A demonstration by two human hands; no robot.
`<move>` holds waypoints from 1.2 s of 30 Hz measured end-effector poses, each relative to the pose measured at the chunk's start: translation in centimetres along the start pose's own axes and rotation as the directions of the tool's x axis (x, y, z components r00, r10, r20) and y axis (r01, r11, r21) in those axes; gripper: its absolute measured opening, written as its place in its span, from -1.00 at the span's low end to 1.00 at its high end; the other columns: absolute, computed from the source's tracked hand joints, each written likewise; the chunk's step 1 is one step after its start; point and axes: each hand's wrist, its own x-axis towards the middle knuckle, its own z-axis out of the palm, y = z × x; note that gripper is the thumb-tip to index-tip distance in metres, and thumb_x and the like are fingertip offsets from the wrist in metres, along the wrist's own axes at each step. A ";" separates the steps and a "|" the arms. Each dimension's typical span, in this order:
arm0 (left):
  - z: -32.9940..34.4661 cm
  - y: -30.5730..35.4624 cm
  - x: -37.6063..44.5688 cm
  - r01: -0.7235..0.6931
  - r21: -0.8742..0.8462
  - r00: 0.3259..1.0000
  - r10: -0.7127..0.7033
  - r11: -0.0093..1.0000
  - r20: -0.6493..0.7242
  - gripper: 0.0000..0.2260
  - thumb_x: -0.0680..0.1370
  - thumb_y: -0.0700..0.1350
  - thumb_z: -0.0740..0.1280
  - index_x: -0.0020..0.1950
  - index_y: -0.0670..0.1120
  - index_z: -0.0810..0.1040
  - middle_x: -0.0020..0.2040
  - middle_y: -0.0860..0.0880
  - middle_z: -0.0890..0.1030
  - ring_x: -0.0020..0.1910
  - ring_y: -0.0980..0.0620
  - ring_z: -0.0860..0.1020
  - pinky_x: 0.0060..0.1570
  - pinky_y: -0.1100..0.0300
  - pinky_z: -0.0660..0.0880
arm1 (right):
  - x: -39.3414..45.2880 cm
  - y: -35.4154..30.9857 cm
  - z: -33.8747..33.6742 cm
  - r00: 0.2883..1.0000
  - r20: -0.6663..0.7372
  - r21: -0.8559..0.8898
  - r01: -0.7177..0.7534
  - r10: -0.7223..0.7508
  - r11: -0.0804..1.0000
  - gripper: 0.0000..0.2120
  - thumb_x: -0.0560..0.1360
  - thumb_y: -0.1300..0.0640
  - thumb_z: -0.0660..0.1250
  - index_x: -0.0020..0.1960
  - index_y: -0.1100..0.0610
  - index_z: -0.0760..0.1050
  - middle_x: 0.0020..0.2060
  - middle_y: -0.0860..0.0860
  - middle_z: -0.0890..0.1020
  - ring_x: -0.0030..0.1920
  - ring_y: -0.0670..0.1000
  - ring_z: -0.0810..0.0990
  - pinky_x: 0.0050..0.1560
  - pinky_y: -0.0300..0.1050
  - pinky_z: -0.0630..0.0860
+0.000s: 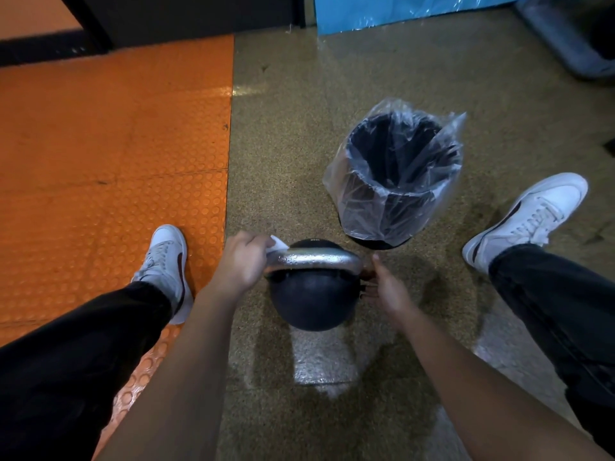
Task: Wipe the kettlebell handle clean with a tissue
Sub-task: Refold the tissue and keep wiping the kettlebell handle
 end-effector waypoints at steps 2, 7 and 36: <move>-0.5 0.2 -0.1 -0.009 -0.003 1.000 0.009 1.000 0.028 -0.65 0.56 -0.19 0.29 -0.44 -0.04 0.52 -0.35 0.08 0.54 -0.24 0.03 0.43 -0.26 0.25 0.31 | 0.1 0.0 -0.1 1.000 0.002 0.002 -0.003 0.003 1.000 -0.58 0.66 -0.21 0.11 0.00 0.03 0.61 0.05 0.05 0.67 0.08 0.08 0.62 -0.02 -0.05 0.56; -0.4 0.1 0.3 0.041 0.148 0.987 -0.063 0.988 0.145 -0.89 0.59 -0.16 0.29 -0.14 -0.08 0.50 -0.04 -0.09 0.51 -0.04 -0.02 0.44 -0.03 0.09 0.48 | 0.5 0.4 0.0 1.000 -0.012 -0.001 -0.010 0.010 1.000 -0.59 0.66 -0.21 0.11 -0.01 0.02 0.62 0.07 0.07 0.68 0.09 0.11 0.63 0.11 0.04 0.57; 0.4 0.3 -0.3 -0.098 0.108 0.995 0.100 0.989 -0.015 -0.69 0.54 -0.06 0.21 -0.37 -0.15 0.46 -0.36 -0.01 0.52 -0.22 -0.09 0.47 -0.23 0.03 0.26 | 0.4 0.5 -0.2 1.000 0.001 -0.001 -0.010 0.010 1.000 -0.57 0.66 -0.20 0.09 0.01 0.05 0.61 0.08 0.09 0.66 0.14 0.14 0.61 0.07 0.02 0.55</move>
